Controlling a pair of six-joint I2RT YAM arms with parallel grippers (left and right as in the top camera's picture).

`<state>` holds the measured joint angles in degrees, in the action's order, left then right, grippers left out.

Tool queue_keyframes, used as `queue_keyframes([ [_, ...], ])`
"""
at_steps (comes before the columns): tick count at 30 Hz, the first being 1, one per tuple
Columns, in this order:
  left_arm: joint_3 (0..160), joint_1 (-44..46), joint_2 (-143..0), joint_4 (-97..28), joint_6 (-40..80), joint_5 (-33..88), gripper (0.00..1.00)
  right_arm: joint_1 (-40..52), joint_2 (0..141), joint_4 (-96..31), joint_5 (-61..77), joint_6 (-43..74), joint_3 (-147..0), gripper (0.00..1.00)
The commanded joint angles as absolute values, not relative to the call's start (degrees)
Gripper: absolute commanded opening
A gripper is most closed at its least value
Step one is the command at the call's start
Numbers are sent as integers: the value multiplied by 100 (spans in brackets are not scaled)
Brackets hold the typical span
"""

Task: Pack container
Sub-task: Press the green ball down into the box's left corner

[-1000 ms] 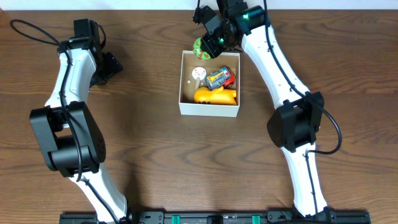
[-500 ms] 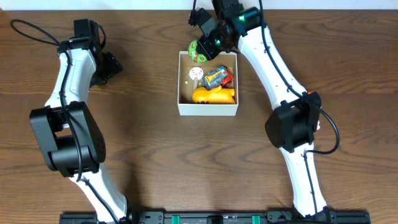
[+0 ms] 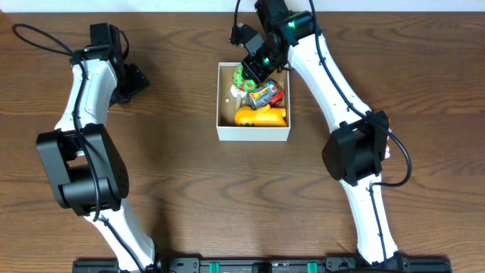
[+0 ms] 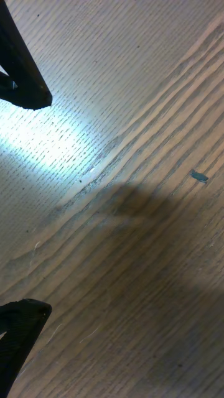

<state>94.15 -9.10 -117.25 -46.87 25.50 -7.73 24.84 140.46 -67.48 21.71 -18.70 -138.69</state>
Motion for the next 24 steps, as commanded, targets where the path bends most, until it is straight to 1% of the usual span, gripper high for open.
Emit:
queue_keyframes([
  [1, 9376, -930, -11734, -4703, 2563, -843, 98, 2587, 14075, -6545, 2099, -2021, -13638, 9],
  [2, 9376, -930, -11734, -4703, 2563, -843, 98, 2589, 14075, -6484, 2099, -2023, -13603, 12],
  [3, 9376, -930, -11734, -4703, 2563, -843, 98, 2589, 14075, -6447, 2099, -2023, -13594, 17],
  [4, 9376, -930, -11734, -4703, 2563, -843, 98, 2589, 14075, -6414, 2099, -2023, -13590, 31],
  [5, 9376, -930, -11734, -4703, 2563, -843, 98, 2587, 14075, -6381, 2099, -2023, -13590, 37],
  [7, 9376, -930, -11734, -4703, 2563, -843, 98, 2580, 14075, -6335, 2099, -2021, -13590, 49],
  [8, 9376, -930, -11734, -4703, 2563, -843, 98, 2571, 14075, -6329, 2099, -2023, -13590, 53],
  [9, 9376, -930, -11734, -4703, 2563, -843, 98, 2565, 14075, -6331, 2099, -2021, -13590, 61],
  [10, 9376, -930, -11734, -4703, 2563, -843, 98, 2554, 14075, -6335, 2099, -2021, -13590, 63],
  [13, 9376, -930, -11734, -4703, 2563, -843, 98, 2539, 14075, -6351, 2099, -2018, -13590, 67],
  [17, 9376, -930, -11734, -4703, 2563, -843, 98, 2475, 14075, -6543, 2102, -1905, -13590, 67],
  [21, 9376, -930, -11734, -4703, 2563, -843, 98, 2364, 14075, -7135, 2058, -1890, -13590, 66],
  [24, 9376, -930, -11734, -4703, 2563, -843, 98, 2265, 14075, -7612, 1653, -1887, -13590, 67],
])
